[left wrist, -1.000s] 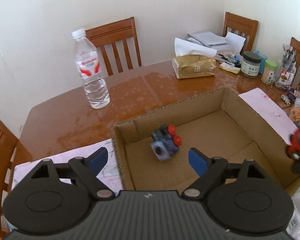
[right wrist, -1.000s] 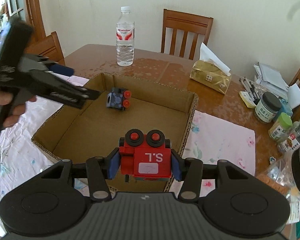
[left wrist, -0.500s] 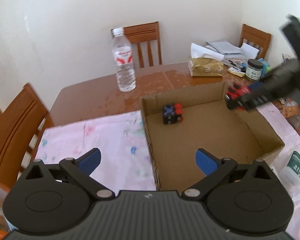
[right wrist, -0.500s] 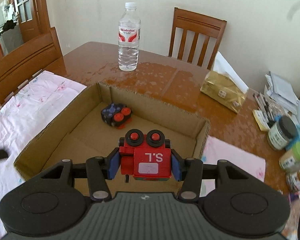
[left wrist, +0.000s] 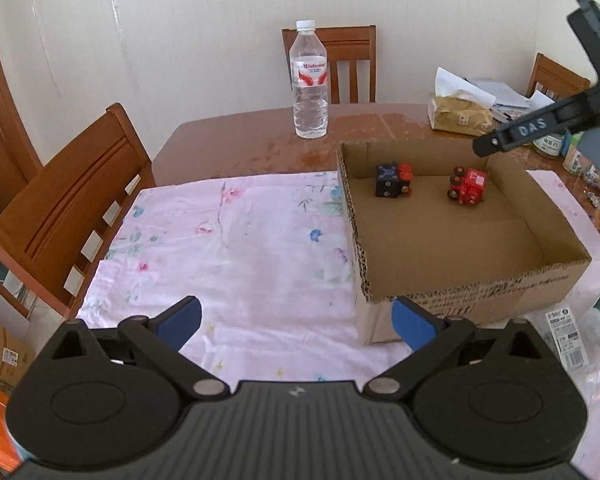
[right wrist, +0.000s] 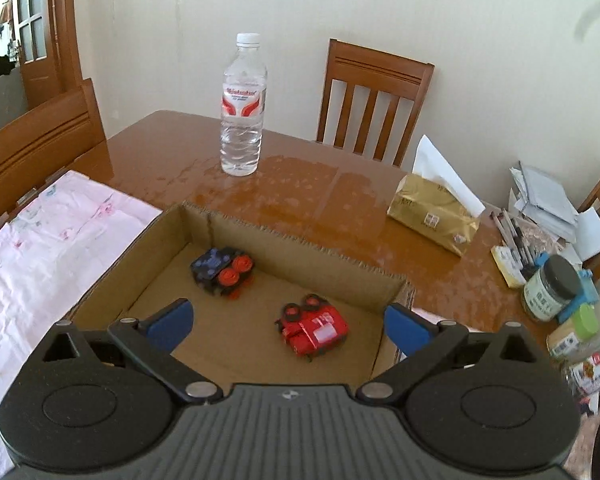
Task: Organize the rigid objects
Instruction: 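Carry both toys into the cardboard box and open both tools, then move both tools back toward the remaining items on the cloth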
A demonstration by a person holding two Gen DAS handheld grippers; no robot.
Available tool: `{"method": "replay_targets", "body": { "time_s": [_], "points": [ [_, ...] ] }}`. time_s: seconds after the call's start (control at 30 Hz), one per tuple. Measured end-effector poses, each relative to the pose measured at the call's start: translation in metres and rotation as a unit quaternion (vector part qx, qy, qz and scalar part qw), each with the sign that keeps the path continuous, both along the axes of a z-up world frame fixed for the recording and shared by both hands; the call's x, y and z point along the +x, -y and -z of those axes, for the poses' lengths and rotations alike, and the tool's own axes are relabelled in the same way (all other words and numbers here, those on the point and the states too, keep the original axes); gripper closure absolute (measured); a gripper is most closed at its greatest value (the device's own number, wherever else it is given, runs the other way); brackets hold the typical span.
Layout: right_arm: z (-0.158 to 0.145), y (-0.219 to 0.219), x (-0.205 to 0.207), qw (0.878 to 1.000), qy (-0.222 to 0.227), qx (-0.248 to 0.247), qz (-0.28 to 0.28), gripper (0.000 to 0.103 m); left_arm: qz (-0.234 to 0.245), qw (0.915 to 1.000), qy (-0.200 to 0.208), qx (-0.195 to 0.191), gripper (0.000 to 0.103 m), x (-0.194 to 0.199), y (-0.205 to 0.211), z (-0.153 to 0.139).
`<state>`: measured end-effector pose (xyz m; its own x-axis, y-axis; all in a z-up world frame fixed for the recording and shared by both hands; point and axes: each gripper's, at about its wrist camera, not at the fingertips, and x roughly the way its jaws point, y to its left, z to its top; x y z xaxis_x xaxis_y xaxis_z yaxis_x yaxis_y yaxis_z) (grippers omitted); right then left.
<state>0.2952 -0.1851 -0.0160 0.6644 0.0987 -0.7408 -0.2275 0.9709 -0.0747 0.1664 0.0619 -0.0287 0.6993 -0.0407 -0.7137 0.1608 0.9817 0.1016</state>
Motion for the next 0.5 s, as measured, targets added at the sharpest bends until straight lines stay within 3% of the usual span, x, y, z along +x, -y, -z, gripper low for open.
{"method": "replay_targets", "body": {
  "time_s": [0.3, 0.5],
  "points": [
    [0.001, -0.004, -0.064, 0.998, -0.014, -0.002, 0.054, 0.0, 0.04, 0.9992, 0.003, 0.008, 0.002, -0.01, -0.006, 0.009],
    [0.012, -0.013, -0.115, 0.995, -0.022, -0.007, 0.092, 0.0, 0.082, 0.9965, -0.015, 0.004, 0.002, -0.019, -0.008, 0.024]
  ]
}}
